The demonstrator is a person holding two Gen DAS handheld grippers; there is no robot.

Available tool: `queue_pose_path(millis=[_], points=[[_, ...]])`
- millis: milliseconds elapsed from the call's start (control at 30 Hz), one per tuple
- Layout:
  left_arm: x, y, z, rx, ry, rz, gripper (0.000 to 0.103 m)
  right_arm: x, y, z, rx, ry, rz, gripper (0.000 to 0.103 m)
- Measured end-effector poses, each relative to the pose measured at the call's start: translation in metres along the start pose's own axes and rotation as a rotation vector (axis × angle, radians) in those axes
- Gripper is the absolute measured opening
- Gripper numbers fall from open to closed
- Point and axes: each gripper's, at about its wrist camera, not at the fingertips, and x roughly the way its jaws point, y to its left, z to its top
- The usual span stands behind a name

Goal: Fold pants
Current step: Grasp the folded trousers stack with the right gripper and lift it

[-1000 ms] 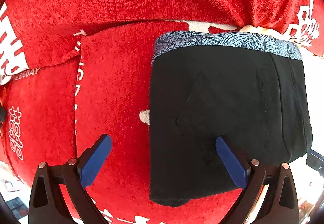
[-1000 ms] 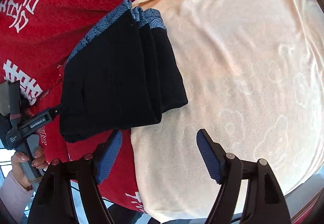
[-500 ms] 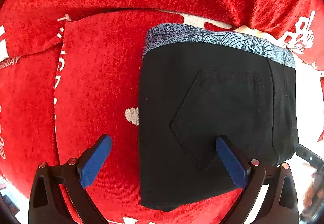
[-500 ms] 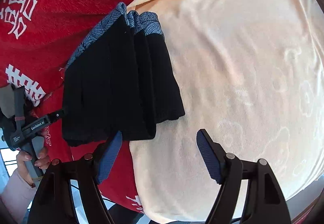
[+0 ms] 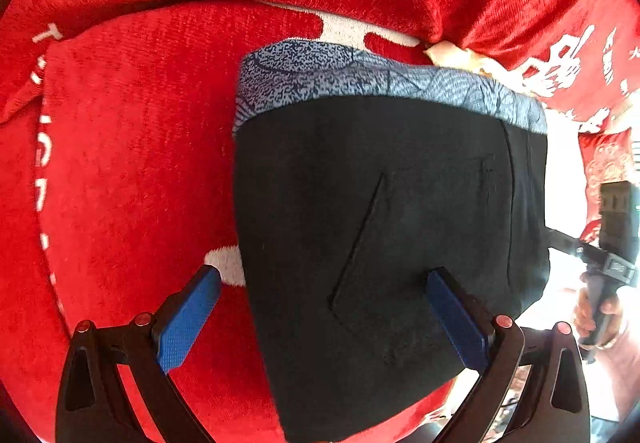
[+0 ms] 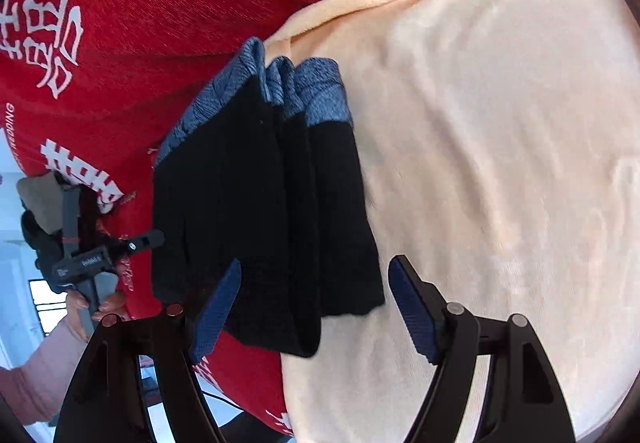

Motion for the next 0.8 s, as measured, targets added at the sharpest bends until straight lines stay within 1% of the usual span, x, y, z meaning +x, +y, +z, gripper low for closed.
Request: queue_pose_path(millis=[33,133,267,400,533,633,667,733,767,800], points=[[0.002,0.002,0.002,-0.01,-0.002,-0.024,0.103,0.002,0.0,0.003,-0.012,0.009,-0.005,0.079],[0.007,0.003,0.006,-0.012,-0.007,-0.056,0.103,0.007,-0.005,0.011,-0.035,0.035,0.003,0.079],[0.015,-0.004,0.013,0.002,-0.026,-0.086,0.103,0.018,-0.015,0.021,-0.017,0.056,0.116,0.079],[0.022,-0.009,0.019,0.013,-0.039,-0.077,0.103,0.028,-0.02,0.03,-0.035,0.074,0.188,0.081],[0.023,-0.012,0.018,0.017,-0.044,-0.073,0.103,0.035,-0.034,0.034,-0.008,0.086,0.257,0.081],[0.025,-0.016,0.02,0.007,-0.04,-0.058,0.103,0.031,-0.039,0.033,0.011,0.088,0.271,0.08],[0.025,-0.017,0.019,0.005,-0.05,-0.051,0.103,0.03,-0.039,0.034,0.019,0.088,0.269,0.08],[0.025,-0.025,0.018,0.004,-0.083,-0.044,0.094,0.03,-0.039,0.034,0.027,0.092,0.254,0.08],[0.02,-0.031,0.015,0.014,-0.107,-0.033,0.087,0.032,-0.037,0.036,0.031,0.095,0.234,0.077],[0.015,-0.037,0.011,0.027,-0.127,-0.025,0.077,0.034,-0.032,0.035,0.033,0.095,0.213,0.075]])
